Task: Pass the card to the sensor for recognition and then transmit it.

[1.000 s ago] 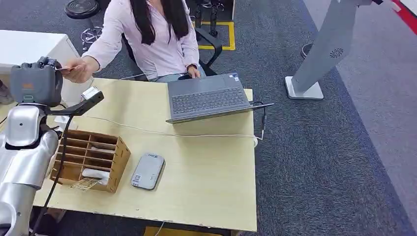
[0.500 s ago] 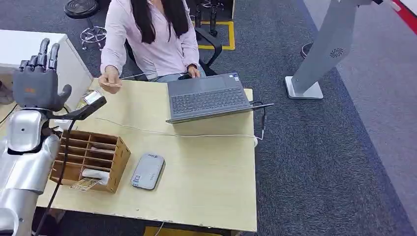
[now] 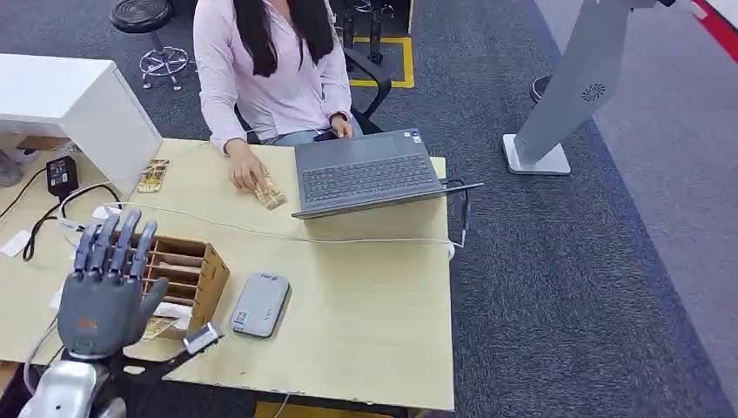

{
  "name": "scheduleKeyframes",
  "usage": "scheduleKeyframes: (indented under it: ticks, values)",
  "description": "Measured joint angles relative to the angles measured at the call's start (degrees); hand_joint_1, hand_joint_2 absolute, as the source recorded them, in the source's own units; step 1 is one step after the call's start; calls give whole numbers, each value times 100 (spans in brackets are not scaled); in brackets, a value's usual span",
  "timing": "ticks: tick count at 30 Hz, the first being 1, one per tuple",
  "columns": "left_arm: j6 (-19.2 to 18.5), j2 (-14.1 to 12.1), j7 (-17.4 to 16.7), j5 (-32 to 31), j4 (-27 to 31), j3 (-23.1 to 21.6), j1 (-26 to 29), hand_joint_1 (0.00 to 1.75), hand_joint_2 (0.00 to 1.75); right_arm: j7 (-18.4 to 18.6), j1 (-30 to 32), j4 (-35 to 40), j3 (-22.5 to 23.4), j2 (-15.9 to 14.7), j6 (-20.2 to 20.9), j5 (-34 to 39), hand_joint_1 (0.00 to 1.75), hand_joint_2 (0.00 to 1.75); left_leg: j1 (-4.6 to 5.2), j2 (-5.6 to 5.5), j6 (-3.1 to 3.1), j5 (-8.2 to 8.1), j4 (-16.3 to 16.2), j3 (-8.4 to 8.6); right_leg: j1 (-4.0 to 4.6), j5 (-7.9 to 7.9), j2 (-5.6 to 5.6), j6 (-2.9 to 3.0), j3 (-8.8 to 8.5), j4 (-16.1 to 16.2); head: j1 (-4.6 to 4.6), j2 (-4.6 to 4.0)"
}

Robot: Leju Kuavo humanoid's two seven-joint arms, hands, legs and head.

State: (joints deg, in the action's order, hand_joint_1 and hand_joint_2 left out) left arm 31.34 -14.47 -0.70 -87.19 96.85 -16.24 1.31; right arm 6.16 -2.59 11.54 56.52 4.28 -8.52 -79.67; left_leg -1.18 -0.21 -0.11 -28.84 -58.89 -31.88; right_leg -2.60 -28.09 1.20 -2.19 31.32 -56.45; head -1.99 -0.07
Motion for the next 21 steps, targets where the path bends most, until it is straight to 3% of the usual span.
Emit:
scheduleKeyframes:
  ticks: [4,9,14,21]
  values:
    - [-102,-278,-242,4,471,-140,1005,0,175,-48,16,2,111,31,-54,72,0,175,0,-6,0,-1,0,-2,0,-5,-9,-5,-2,0,0,0]
    - [-472,-743,-906,44,793,-396,1800,0,175,-68,28,0,203,54,-90,79,0,175,-1,-12,0,0,0,-1,1,-5,-18,-4,-4,0,0,0]
    - [-555,-1038,-1075,55,946,-492,2132,0,175,-52,29,2,267,72,-92,66,0,175,-1,-18,0,1,0,0,0,-4,-24,-5,-10,0,-2,0]
    - [-684,-1187,-1290,496,959,-490,2212,0,175,-33,30,2,273,79,-87,-22,0,175,0,-20,1,1,0,1,0,-4,-25,-5,-11,1,0,0]
